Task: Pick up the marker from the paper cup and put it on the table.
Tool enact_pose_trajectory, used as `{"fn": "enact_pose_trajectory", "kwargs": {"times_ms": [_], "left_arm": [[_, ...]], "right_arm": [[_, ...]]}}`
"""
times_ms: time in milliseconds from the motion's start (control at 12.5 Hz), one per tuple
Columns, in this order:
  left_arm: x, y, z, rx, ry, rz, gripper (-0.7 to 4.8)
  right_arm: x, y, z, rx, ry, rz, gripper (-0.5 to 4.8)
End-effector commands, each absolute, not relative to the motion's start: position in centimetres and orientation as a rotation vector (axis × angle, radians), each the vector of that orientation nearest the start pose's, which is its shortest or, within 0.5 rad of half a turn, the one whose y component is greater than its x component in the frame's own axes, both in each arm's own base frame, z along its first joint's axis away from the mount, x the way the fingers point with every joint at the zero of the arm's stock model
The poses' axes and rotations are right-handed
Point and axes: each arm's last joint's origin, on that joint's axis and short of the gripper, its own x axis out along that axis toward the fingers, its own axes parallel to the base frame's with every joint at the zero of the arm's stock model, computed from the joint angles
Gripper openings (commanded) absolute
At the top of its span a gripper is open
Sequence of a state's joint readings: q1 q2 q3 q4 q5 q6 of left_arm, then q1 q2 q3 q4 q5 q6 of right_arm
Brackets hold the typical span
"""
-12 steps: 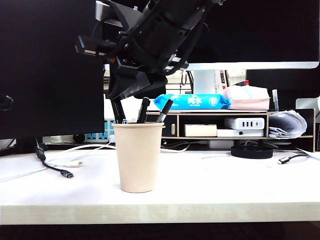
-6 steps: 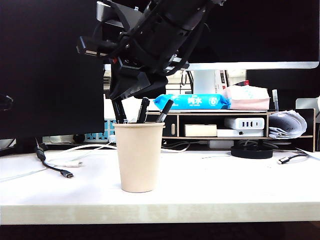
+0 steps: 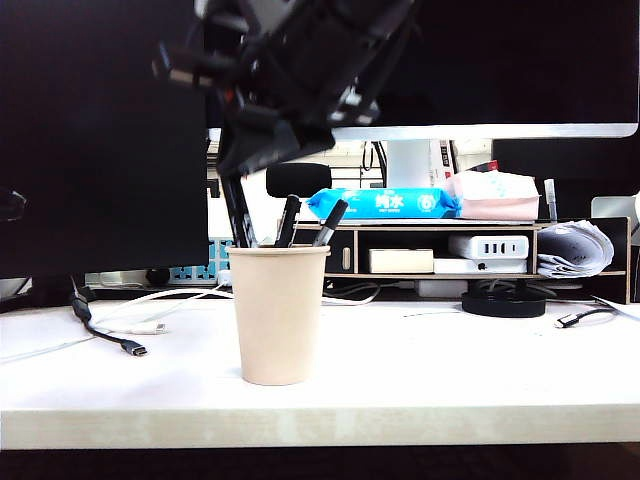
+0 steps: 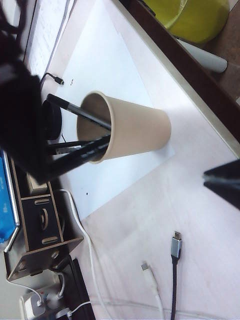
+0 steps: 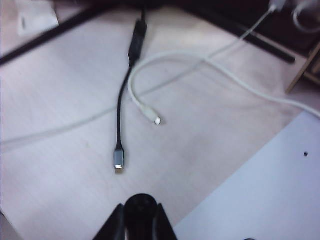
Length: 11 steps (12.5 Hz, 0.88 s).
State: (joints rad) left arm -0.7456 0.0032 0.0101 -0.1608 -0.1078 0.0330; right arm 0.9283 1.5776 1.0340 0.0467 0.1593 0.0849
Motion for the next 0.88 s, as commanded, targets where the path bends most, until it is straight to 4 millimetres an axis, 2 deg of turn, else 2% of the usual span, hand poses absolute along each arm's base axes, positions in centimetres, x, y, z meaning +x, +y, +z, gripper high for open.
{"fn": "enact_pose_trajectory", "kwargs": {"times_ms": [80,560,880], "left_arm": [[7.2,-6.3,15.0,0.107,0.144,-0.640,-0.04],[7.2,-6.3,15.0,0.107,0.144,-0.640,-0.04],[7.2,-6.3,15.0,0.106,0.144,-0.639,-0.04]], "right_arm": [[21.0,27.2,26.1,-0.153,0.415,0.731,0.44],[20.3,26.3,28.4,-0.113,0.342,0.720,0.44],[19.4,24.9,31.3,-0.050,0.242,0.726,0.44]]}}
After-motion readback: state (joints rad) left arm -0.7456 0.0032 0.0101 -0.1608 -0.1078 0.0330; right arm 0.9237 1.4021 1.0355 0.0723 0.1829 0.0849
